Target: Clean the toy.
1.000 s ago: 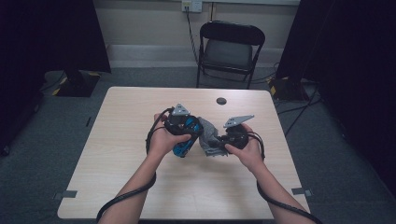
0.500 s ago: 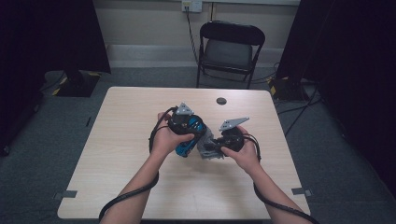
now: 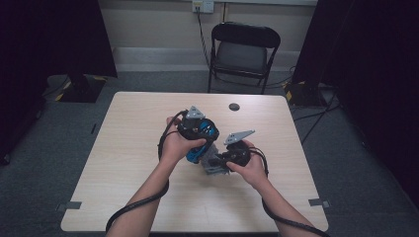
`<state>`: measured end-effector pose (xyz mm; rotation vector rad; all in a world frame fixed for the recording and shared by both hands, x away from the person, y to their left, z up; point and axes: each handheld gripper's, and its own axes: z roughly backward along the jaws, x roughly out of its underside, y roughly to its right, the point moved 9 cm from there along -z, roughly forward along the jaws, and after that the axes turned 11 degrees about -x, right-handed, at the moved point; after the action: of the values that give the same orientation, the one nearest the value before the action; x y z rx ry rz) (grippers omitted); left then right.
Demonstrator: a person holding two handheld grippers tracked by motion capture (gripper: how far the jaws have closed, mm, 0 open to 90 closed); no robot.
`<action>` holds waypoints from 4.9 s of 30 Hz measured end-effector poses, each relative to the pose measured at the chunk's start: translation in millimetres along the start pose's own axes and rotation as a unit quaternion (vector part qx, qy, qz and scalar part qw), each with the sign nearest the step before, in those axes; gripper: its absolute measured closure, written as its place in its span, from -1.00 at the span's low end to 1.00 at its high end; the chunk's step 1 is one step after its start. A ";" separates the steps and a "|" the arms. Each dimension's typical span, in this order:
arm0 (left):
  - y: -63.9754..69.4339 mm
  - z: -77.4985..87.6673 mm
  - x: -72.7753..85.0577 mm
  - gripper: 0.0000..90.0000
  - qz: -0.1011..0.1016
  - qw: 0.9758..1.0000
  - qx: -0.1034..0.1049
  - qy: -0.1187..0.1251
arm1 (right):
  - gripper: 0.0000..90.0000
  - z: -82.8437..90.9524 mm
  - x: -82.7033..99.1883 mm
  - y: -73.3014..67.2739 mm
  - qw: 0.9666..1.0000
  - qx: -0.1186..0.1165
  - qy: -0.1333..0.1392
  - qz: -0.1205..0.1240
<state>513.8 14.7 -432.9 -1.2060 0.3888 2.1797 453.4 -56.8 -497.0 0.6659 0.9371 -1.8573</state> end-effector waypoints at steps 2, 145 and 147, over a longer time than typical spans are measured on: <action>-0.7 0.5 -0.7 -0.44 0.001 1.000 -0.002 0.001 | 0.65 -2.9 0.0 -1.5 1.000 -0.001 -0.001 0.001; 2.3 2.5 -3.2 -0.44 0.026 1.000 0.009 0.015 | 0.62 -24.8 12.0 0.6 0.999 -0.020 -0.041 0.002; 0.8 3.4 -4.5 -0.44 0.026 0.999 0.006 0.018 | 0.62 -26.9 14.4 -1.2 0.999 -0.023 -0.043 0.001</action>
<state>512.8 14.1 -427.2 -1.2443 0.4517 2.1991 447.7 -41.3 -522.7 0.5534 0.9202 -1.8420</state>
